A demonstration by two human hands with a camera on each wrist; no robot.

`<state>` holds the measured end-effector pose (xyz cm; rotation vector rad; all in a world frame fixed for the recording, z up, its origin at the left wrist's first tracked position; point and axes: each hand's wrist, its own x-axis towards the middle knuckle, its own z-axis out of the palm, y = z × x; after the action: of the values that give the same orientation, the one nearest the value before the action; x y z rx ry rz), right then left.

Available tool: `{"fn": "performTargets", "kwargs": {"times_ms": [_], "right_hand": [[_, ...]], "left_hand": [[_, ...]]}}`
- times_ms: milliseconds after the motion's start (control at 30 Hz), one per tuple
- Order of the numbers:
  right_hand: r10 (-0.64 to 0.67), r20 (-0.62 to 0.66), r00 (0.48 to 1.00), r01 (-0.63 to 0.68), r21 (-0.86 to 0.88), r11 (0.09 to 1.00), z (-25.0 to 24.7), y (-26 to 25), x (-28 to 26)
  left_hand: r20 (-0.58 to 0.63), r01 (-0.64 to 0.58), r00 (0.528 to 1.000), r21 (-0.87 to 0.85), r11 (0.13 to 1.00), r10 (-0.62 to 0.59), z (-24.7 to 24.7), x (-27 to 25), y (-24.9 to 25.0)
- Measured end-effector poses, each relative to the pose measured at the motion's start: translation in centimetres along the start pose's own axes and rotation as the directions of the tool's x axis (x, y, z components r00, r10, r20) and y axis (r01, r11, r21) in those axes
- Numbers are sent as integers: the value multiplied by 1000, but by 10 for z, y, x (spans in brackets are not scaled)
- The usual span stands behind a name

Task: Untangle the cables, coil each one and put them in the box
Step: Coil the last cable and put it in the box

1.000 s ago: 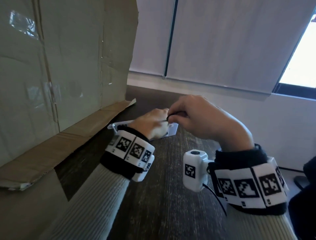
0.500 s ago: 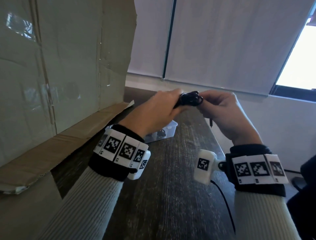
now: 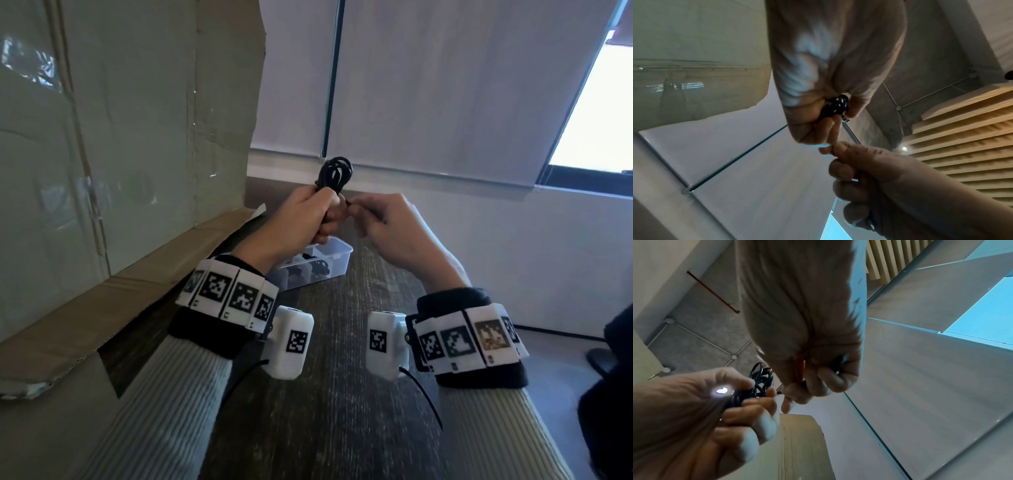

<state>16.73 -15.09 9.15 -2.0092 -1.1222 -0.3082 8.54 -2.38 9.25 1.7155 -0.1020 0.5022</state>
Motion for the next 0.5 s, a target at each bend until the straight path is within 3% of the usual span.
{"fn": "performTargets", "kwargs": {"times_ms": [100, 167, 267, 367, 500], "right_hand": [[5, 8, 1000, -4, -38, 999, 0, -3, -1], [6, 18, 1000, -4, -115, 993, 0, -8, -2], [26, 58, 998, -11, -249, 968, 1, -18, -5], [58, 84, 995, -20, -396, 918, -2, -31, -10], [6, 93, 996, 48, -562, 826, -8, -51, -16]], "left_hand": [[-72, -4, 997, 74, 997, 9, -10, 3, -8], [-111, 10, 994, 257, 966, 19, -15, 5, -14], [-204, 67, 976, 620, 782, 78, -11, 8, -19], [-331, 135, 932, 700, 701, 151, -7, 10, -27], [-275, 85, 932, 798, 597, 234, -4, 10, -41]]}}
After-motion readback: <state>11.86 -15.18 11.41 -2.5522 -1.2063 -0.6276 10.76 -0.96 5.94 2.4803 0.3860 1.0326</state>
